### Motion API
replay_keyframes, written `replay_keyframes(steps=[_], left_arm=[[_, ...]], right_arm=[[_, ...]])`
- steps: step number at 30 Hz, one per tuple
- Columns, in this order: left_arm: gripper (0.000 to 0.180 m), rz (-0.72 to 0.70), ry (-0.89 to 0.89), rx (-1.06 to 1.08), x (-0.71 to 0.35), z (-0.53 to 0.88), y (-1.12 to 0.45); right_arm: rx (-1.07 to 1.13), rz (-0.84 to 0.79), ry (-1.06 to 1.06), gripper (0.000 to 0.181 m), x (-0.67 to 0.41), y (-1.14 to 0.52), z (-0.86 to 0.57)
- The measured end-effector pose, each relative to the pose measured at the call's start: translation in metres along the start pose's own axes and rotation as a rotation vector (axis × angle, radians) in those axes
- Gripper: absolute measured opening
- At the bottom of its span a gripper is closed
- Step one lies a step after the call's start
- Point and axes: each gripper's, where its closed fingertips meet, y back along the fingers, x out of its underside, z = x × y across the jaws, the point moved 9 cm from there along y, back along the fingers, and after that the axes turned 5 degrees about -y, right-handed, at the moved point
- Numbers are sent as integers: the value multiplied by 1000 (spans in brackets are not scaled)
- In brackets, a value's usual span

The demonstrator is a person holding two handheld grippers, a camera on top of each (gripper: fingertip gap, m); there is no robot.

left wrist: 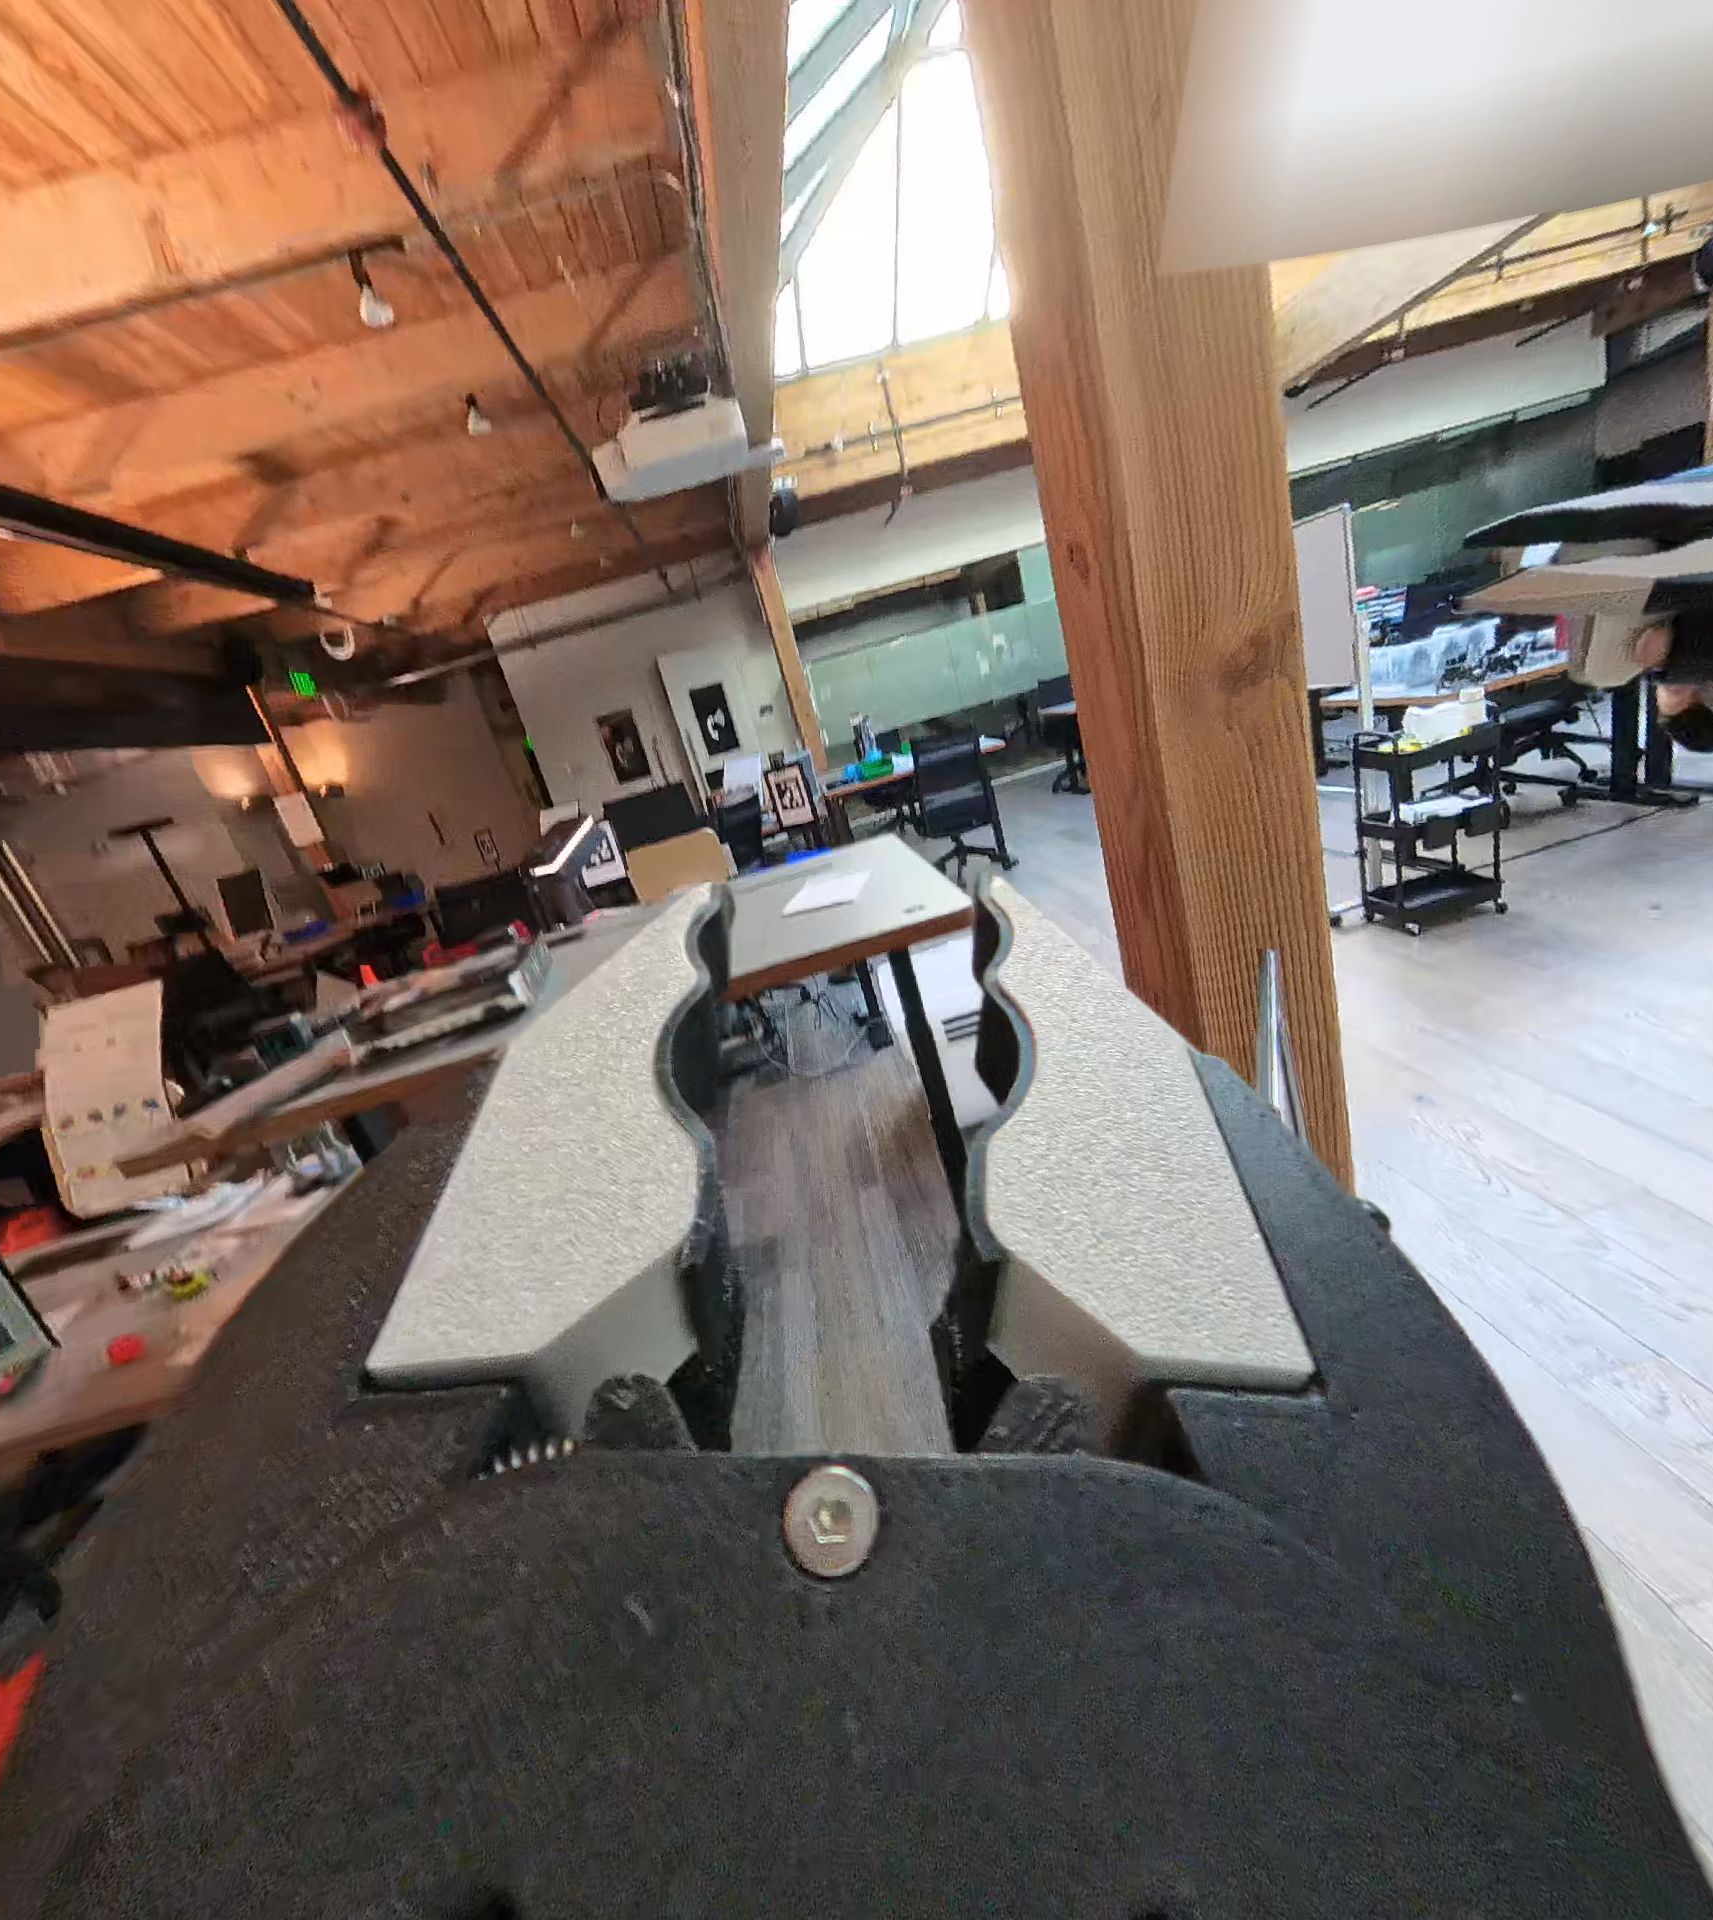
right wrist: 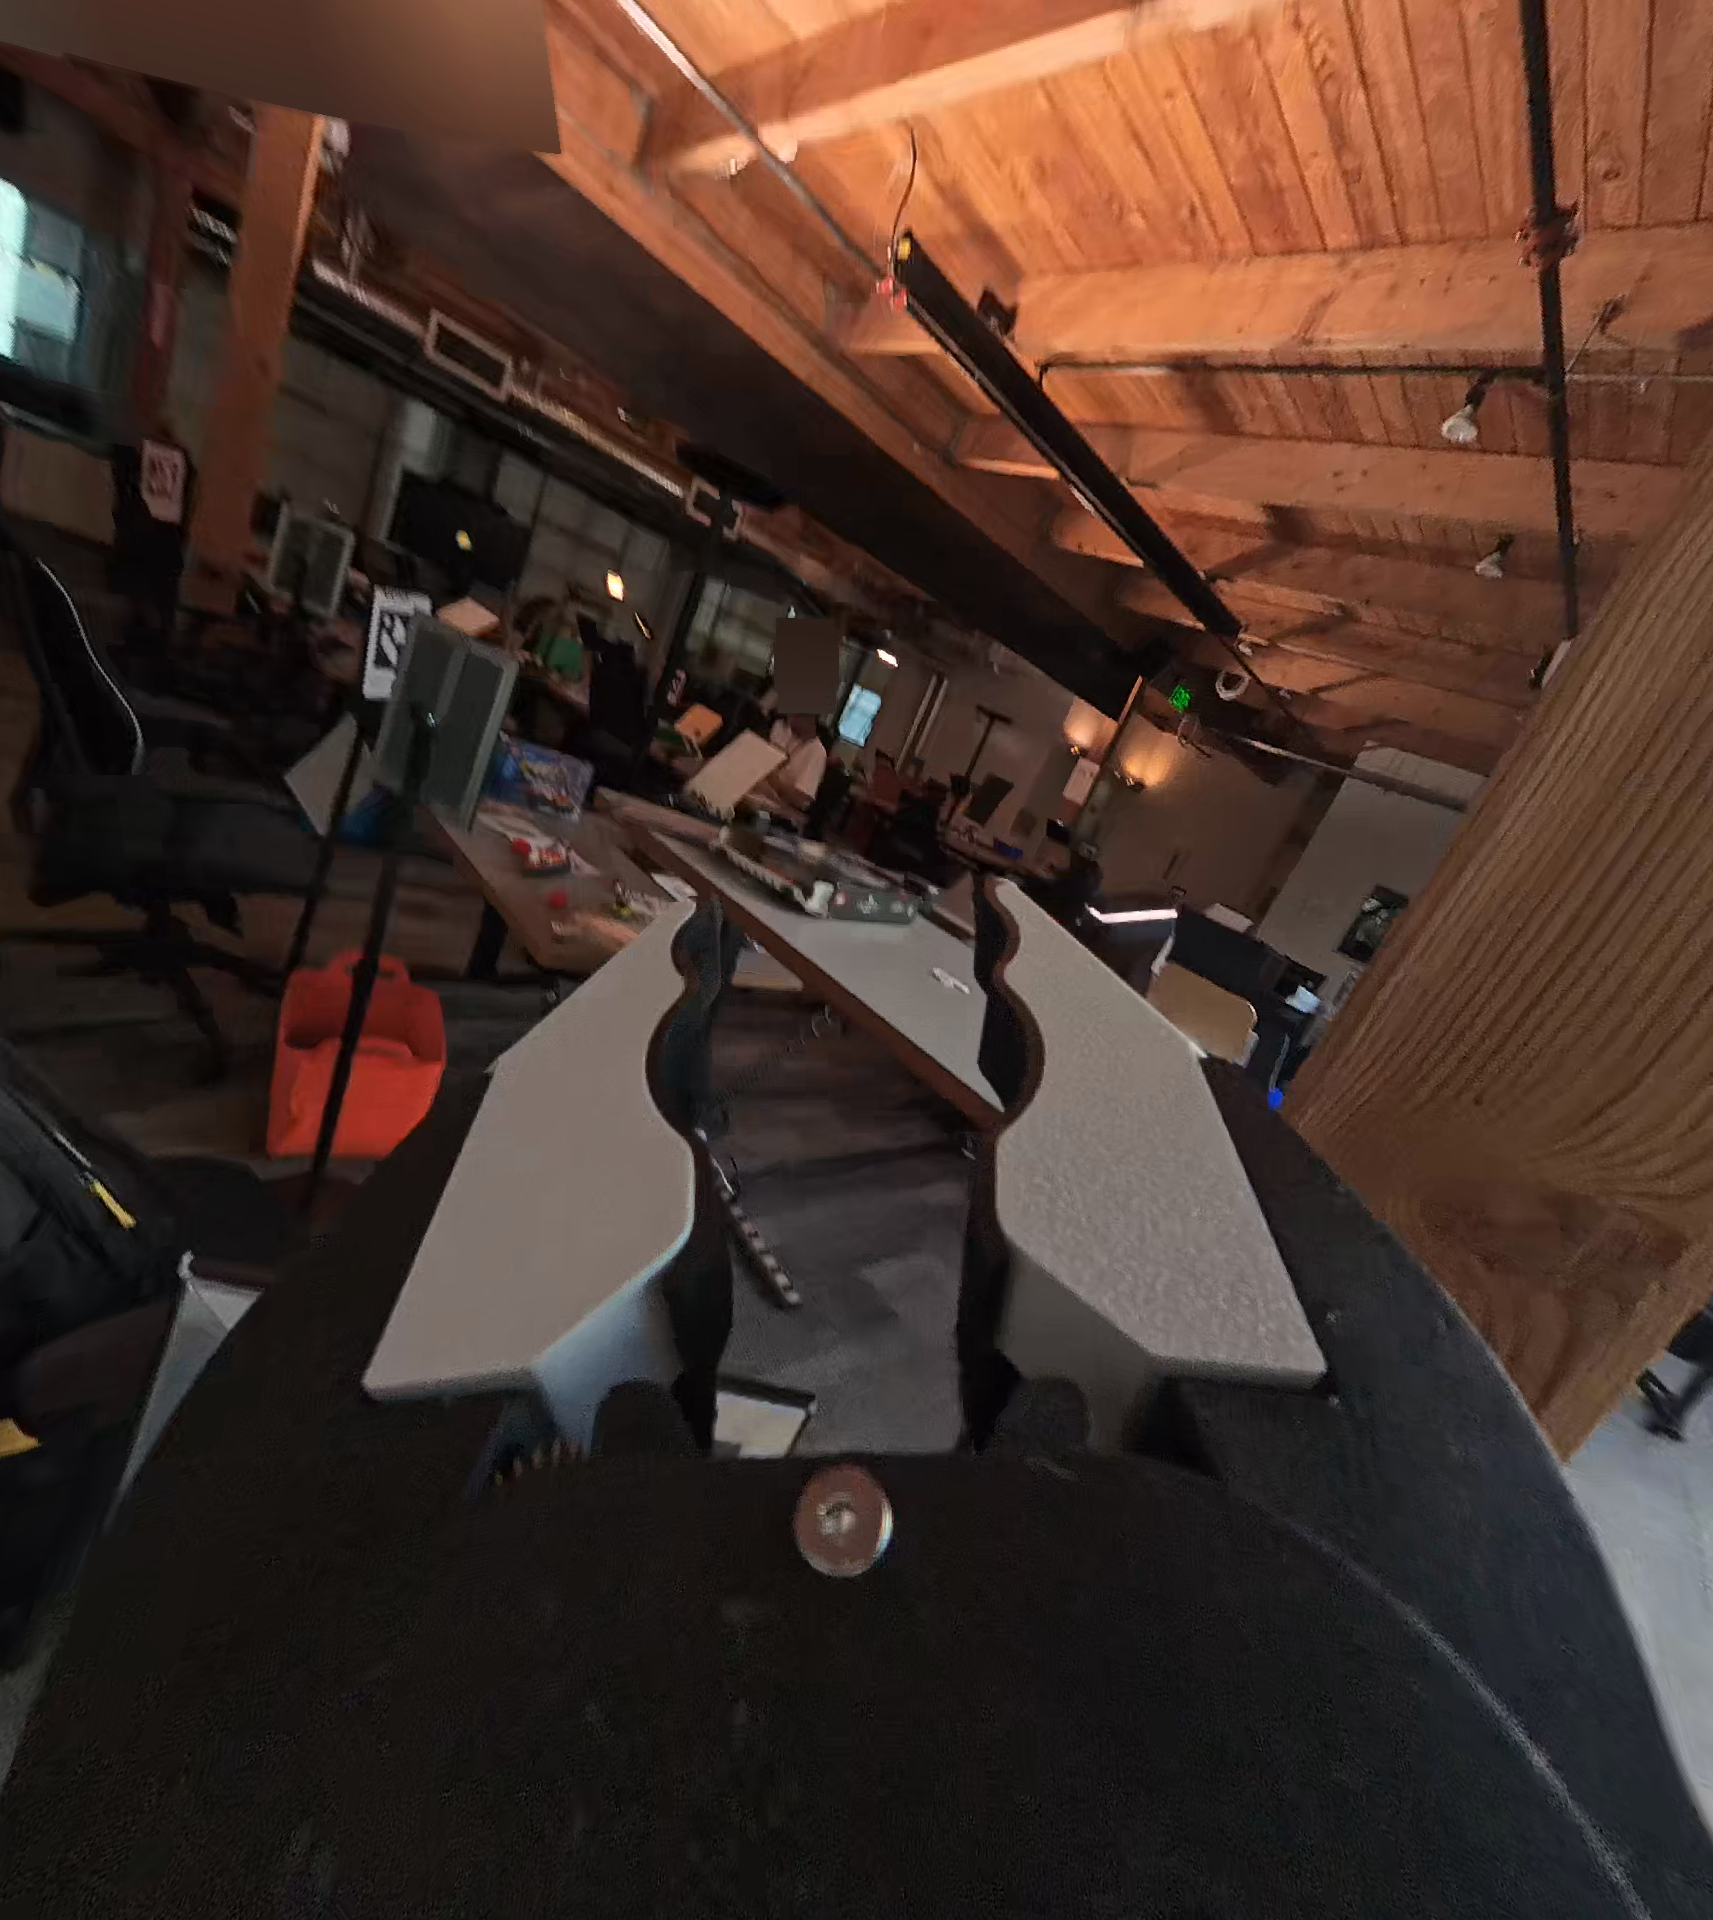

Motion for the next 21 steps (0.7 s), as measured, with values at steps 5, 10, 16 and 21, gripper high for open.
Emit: replay_keyframes(steps=[5,10,16,21], left_arm=[[61,-109,-77,16,-60,-18,-10],[44,-168,-229,49,-109,-74,-24],[29,-341,-208,-15,-146,-154,-51],[27,-320,-248,-47,-158,-218,-85]], right_arm=[[-180,-185,-139,24,-43,42,-35],[-208,-226,-60,25,-67,103,-92],[-395,-349,-230,41,-72,177,-177],[-513,-310,-300,0,-59,211,-238]])
